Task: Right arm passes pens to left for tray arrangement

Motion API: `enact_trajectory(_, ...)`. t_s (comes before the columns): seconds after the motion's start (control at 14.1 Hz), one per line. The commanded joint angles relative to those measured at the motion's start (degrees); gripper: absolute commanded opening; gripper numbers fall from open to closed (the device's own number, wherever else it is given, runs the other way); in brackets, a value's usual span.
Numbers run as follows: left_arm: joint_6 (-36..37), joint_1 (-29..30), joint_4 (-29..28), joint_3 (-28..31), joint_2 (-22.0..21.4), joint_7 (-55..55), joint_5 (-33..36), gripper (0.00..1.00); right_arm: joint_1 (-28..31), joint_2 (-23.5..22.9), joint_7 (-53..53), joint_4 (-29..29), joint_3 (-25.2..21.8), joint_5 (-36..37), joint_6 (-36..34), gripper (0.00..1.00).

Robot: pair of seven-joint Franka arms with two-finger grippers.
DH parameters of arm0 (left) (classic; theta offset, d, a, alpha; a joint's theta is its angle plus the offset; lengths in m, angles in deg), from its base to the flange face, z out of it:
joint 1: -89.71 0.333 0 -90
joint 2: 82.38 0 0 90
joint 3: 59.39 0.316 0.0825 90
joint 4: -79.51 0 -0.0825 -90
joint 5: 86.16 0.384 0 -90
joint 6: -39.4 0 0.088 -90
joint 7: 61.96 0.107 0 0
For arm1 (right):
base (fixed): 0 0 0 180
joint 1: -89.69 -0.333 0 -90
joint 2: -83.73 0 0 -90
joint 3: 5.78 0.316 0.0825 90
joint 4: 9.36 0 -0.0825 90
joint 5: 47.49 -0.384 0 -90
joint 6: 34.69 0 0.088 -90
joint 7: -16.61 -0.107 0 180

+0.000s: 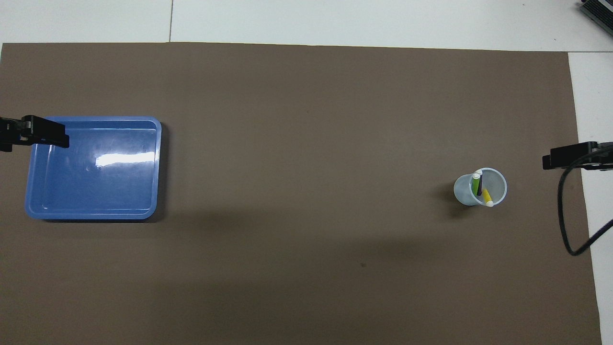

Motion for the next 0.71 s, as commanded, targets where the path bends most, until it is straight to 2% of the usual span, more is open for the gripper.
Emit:
enact_trajectory(0.0, -1.09, -0.68, -1.7, 0.29, -0.92, -0.35, -0.57, 1.0, 0.62, 4.78, -0.72, -11.38, -0.03, -0.99, 7.08, 1.0)
enact_trajectory(0.14, -1.09, -0.68, -1.7, 0.03, -1.01, -0.17, -0.65, 1.0, 0.89, 5.85, -3.52, -14.57, -0.11, -1.07, 7.89, 1.0)
enact_trajectory(0.28, -1.09, -0.68, -1.7, -0.15, -1.01, -0.17, -0.83, 1.0, 0.02, 5.68, -4.41, -14.84, -0.03, -1.07, 8.42, 1.0)
enact_trajectory(0.43, -1.18, -0.68, -2.48, -0.15, -1.19, -0.17, -1.18, 1.0, -1.82, 5.24, -8.0, -17.11, 0.06, -1.07, 13.84, 1.0)
enact_trajectory(0.64, -2.49, -1.12, -3.19, -0.24, -1.63, -0.26, -1.18, 1.0, -1.48, 3.84, -8.63, -21.96, 0.06, -1.07, 21.41, 1.0)
